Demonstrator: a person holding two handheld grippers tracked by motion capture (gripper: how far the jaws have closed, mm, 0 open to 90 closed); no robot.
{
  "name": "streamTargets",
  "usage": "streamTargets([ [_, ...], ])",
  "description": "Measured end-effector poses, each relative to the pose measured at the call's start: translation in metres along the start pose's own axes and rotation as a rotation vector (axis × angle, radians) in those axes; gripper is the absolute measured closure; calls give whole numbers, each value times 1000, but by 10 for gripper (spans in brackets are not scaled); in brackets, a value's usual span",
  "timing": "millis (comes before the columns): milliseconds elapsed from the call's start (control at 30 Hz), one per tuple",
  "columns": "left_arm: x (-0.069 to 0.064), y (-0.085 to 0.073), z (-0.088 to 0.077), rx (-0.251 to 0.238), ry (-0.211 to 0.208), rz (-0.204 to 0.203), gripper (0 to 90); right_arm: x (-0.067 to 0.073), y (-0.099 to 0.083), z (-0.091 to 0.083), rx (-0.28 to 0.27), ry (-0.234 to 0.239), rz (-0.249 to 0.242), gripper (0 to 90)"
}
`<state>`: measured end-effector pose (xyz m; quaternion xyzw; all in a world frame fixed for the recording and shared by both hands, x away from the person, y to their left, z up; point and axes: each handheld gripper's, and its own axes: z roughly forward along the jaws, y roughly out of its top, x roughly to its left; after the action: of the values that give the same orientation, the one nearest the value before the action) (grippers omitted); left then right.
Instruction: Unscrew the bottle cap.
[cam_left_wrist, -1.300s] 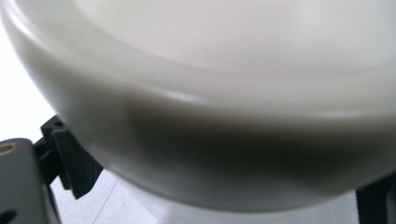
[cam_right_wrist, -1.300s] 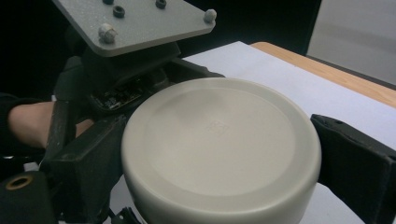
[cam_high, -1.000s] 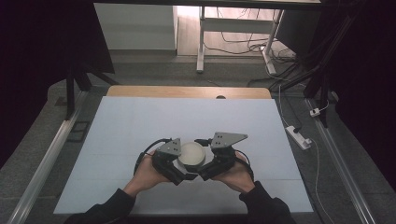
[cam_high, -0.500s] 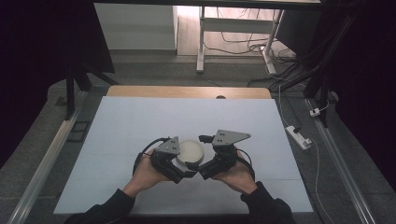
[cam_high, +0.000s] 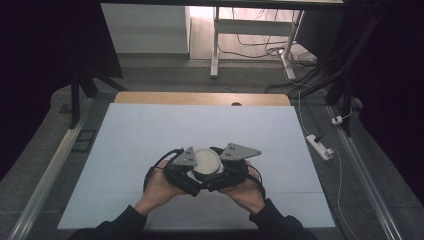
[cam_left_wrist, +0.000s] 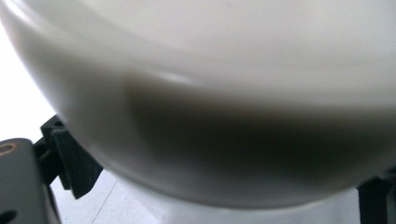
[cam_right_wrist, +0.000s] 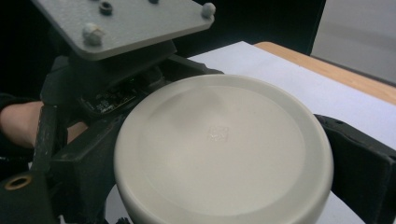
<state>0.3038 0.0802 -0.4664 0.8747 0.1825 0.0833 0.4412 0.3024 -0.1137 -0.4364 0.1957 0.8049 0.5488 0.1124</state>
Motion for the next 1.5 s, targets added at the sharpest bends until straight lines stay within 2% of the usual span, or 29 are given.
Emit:
streamTargets([
  [67, 1, -1, 0, -8, -22, 3, 75, 0, 0, -1, 3, 10, -10, 73],
  [233, 3, -2, 0, -5, -99, 34, 75, -7, -2, -4, 3, 104, -14, 74],
  [333, 5, -2, 0, -5, -129, 47, 75, -10, -2, -6, 4, 151, -13, 75],
  [867, 8, -5, -2, -7, -205, 94, 75, -9, 0, -6, 15, 203, -36, 75],
  [1167, 11, -6, -4, 4, -298, 143, 75, -6, 1, -7, 18, 262, -66, 75],
  [1233, 11, -7, -4, 2, -291, 142, 75, -7, 2, -8, 21, 278, -67, 74],
  [1333, 10, -6, -3, -15, -285, 131, 75, -5, 2, -7, 35, 246, -79, 70],
  [1500, 10, -6, -4, -13, -274, 131, 75, -4, 3, -7, 31, 233, -75, 70],
])
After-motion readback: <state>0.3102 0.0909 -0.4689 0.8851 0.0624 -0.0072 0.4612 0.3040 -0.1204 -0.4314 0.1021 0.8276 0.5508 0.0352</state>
